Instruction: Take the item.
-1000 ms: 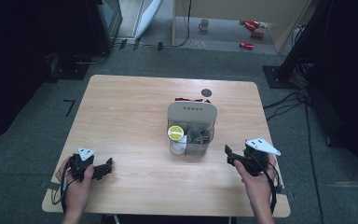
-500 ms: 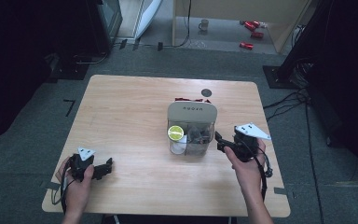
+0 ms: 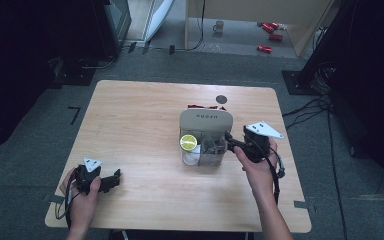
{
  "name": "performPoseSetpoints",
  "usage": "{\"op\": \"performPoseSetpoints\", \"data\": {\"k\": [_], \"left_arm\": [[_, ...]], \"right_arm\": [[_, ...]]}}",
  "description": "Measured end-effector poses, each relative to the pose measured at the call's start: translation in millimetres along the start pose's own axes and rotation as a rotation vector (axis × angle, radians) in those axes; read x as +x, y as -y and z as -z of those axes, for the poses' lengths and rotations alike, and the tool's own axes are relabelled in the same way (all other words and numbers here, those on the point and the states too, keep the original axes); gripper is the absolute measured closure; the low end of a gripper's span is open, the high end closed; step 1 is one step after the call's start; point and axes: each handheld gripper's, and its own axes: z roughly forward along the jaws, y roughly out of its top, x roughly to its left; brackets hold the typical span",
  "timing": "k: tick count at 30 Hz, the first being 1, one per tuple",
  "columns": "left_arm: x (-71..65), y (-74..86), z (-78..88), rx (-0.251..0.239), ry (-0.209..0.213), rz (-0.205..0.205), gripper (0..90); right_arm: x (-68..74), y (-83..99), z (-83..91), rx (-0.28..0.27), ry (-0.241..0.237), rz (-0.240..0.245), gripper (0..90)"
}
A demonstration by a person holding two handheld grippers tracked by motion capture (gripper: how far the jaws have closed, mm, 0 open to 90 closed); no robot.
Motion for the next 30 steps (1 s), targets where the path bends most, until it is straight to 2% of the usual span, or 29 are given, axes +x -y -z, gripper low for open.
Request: {"op": "performPoseSetpoints", "data": {"k": [13, 25, 30], "left_arm": [[0.1, 0.0, 0.0, 0.000, 0.000, -0.002, 8.3], [0.2, 0.0, 0.1, 0.002, 0.000, -0.003, 8.3], [0.2, 0.0, 0.1, 0.002, 0.000, -0.003, 8.3]], "right_arm": [[3.2, -11.3, -15.1, -0.008, -0.025, -0.018, 34.2], [11.3, -18.1, -27.0, -0.020, -0.070, 0.017, 37.3], [13.4, -18.2, -27.3, -0.019, -0.068, 0.029, 37.4]]}}
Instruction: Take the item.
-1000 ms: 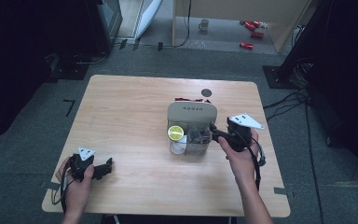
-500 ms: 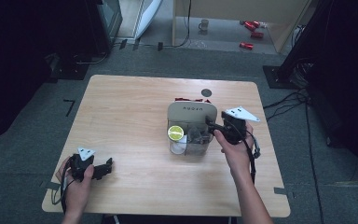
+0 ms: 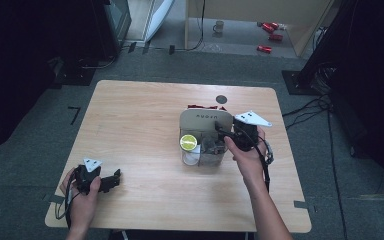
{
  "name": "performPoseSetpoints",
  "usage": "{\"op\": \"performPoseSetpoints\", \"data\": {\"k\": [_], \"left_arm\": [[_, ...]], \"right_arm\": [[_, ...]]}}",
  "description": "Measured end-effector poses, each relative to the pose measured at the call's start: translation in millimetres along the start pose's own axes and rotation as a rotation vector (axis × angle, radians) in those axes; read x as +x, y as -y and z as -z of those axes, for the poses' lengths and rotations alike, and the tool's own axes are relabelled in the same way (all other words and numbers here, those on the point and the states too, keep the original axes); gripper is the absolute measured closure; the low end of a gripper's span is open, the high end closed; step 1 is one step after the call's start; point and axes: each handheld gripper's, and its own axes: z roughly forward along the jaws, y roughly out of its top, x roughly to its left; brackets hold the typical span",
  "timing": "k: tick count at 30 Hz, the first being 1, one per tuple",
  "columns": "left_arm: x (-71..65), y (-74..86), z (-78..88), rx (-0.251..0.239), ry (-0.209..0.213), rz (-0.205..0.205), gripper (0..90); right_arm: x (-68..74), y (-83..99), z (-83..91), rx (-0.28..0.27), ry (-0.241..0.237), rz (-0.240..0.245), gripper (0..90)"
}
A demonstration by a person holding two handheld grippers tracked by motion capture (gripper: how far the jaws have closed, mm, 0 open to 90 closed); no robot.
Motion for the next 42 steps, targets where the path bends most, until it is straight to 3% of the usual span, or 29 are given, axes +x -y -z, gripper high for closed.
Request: {"op": "performPoseSetpoints", "data": {"k": [22, 27, 42], "left_arm": [[-0.1, 0.0, -0.1, -0.001, 0.001, 0.002, 8.3], [-0.2, 0.0, -0.1, -0.001, 0.000, 0.003, 8.3], [-0.3, 0.0, 0.0, 0.000, 0.001, 0.003, 8.3]], "right_arm": [[7.2, 13.0, 16.9, 0.011, -0.033, 0.026, 33.2], [12.4, 22.8, 24.0, 0.027, -0.028, 0.039, 26.9], [11.4, 59.8, 31.0, 0.082, -0.058, 0.011, 26.0]]}}
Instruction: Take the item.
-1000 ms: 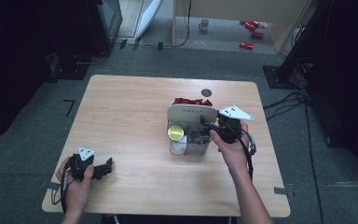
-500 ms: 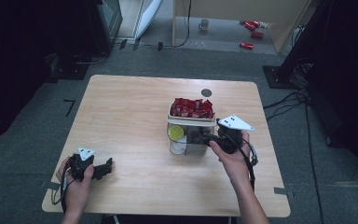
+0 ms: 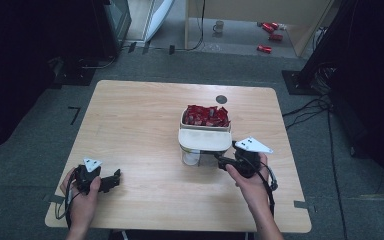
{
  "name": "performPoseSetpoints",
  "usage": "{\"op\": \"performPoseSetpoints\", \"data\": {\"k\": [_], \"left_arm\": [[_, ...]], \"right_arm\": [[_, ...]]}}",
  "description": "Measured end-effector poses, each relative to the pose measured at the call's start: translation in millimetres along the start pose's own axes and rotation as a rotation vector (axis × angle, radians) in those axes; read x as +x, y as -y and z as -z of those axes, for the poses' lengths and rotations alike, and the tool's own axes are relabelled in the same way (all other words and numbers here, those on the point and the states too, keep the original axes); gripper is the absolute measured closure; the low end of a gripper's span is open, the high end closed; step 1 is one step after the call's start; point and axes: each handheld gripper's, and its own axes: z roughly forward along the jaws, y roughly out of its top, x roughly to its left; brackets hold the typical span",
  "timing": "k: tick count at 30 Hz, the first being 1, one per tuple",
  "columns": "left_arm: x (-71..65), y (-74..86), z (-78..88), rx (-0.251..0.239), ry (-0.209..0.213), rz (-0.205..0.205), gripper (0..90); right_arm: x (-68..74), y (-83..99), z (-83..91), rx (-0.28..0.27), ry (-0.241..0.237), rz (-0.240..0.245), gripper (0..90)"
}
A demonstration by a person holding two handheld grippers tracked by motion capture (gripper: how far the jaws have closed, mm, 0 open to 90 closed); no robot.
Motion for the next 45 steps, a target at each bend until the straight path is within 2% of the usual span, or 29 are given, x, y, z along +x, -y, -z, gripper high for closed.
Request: {"op": "performPoseSetpoints", "data": {"k": [7, 11, 16, 20, 28, 34, 39, 45], "left_arm": [[0.0, 0.0, 0.0, 0.000, 0.000, 0.000, 8.3], [0.0, 0.0, 0.0, 0.000, -0.001, -0.001, 8.3], [0.0, 0.0, 0.0, 0.000, 0.000, -0.001, 8.3], [0.0, 0.0, 0.0, 0.000, -0.001, -0.001, 8.3], [0.1, 0.0, 0.0, 0.001, -0.001, -0.002, 8.3], [0.0, 0.0, 0.0, 0.000, -0.001, -0.001, 8.3], [0.0, 0.0, -0.1, -0.001, 0.000, 0.000, 8.3], [0.1, 0.0, -0.1, -0.001, -0.001, -0.001, 8.3]], "right_arm": [[-11.0, 13.2, 1.6, 0.036, -0.007, -0.034, 22.8], [-22.5, 23.3, 4.5, 0.065, 0.011, -0.050, 22.5], [-34.7, 27.0, 9.8, 0.058, 0.038, -0.079, 22.6], [-40.2, 22.5, 14.6, 0.041, 0.055, -0.089, 22.6], [-35.1, 1.2, 18.0, 0.000, 0.066, -0.064, 24.5], [-23.4, -19.1, 15.0, -0.054, 0.062, -0.046, 31.9], [-7.5, -37.5, 4.6, -0.081, 0.027, -0.011, 40.7], [0.1, -46.4, -10.0, -0.092, -0.003, -0.017, 48.3]]}}
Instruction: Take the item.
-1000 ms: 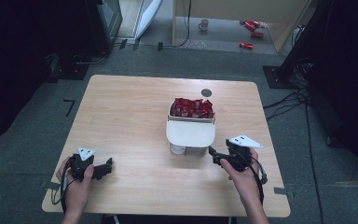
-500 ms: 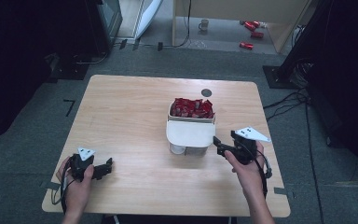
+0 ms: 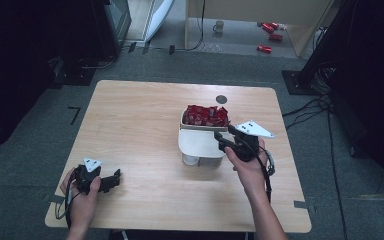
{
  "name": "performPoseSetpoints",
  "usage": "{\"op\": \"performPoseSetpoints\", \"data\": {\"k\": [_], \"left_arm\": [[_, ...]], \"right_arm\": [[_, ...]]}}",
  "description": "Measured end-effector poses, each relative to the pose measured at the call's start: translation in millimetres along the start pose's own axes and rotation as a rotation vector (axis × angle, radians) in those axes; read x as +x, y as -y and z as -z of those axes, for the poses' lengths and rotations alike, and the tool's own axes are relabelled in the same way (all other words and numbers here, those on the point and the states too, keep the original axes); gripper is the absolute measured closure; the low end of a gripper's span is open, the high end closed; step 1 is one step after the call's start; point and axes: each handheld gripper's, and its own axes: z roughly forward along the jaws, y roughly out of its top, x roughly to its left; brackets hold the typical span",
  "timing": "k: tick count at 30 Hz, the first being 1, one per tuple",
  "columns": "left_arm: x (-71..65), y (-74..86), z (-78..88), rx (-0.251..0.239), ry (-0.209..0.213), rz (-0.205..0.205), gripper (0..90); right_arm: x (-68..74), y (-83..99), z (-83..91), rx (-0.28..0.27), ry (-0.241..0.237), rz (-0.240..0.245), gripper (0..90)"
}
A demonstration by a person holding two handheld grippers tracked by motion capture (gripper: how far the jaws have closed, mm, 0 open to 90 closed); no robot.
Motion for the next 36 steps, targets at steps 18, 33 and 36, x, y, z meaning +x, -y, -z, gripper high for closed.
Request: {"op": "performPoseSetpoints", "data": {"k": [18, 33, 36], "left_arm": [[0.0, 0.0, 0.0, 0.000, 0.000, 0.000, 8.3], [0.0, 0.0, 0.0, 0.001, -0.001, -0.001, 8.3], [0.0, 0.0, 0.0, 0.001, -0.001, -0.001, 8.3]], "right_arm": [[7.1, -6.9, -41.4, -0.005, 0.021, -0.047, 62.6], [13.8, -11.6, -50.2, 0.006, 0.049, -0.003, 89.7], [15.7, -12.3, -51.2, 0.006, 0.044, 0.005, 89.9]]}}
